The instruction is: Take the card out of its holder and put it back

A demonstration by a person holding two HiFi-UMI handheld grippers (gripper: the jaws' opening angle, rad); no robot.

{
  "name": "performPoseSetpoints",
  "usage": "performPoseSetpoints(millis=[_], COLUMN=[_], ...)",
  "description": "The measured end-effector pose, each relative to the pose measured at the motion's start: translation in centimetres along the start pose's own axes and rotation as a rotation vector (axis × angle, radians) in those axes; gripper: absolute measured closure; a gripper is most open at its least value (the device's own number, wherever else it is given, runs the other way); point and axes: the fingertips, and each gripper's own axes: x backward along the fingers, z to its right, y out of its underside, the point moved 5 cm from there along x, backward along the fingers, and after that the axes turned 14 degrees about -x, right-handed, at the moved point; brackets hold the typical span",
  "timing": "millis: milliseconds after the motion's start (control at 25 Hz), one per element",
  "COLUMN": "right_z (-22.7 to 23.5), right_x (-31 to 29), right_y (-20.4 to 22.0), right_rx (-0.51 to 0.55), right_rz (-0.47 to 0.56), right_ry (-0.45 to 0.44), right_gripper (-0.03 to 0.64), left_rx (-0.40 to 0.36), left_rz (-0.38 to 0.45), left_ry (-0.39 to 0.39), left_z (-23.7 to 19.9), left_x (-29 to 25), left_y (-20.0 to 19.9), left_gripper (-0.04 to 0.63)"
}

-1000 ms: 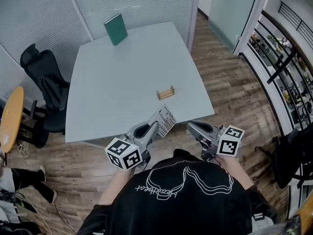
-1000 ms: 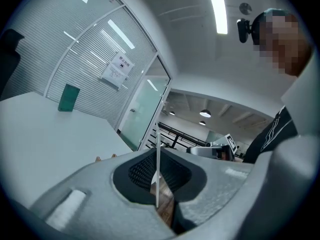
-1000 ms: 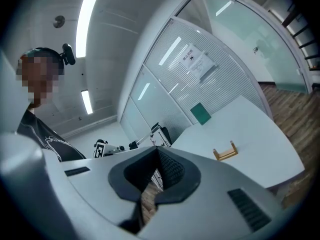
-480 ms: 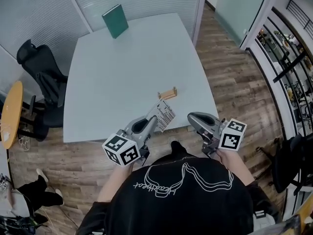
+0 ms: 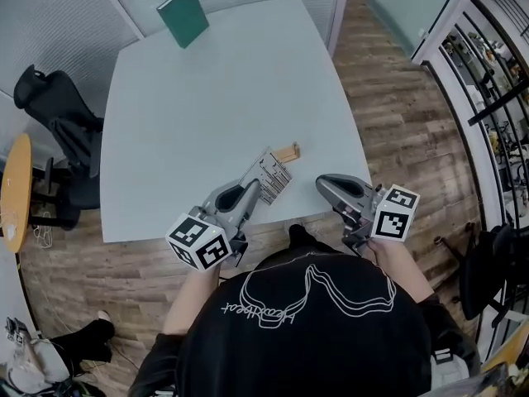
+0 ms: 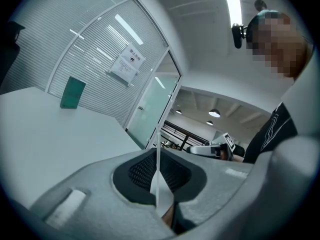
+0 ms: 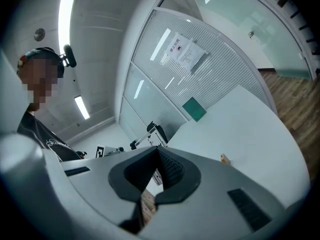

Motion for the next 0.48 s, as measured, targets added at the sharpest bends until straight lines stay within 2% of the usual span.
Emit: performPoseSetpoints(millis=[480], right_z=[4.5], right_x=[-1.9], right_y=[-0.8], right_rx=[-0.039], right_rz=[-0.033], right_ry=[0.031], right_gripper=[0.607], left_rx=[-0.036], left_rz=[0.009], left_ry=[0.017], left_z=[-4.2], left_x=[-2.8], left_y=[-0.2], left_gripper=[0.571])
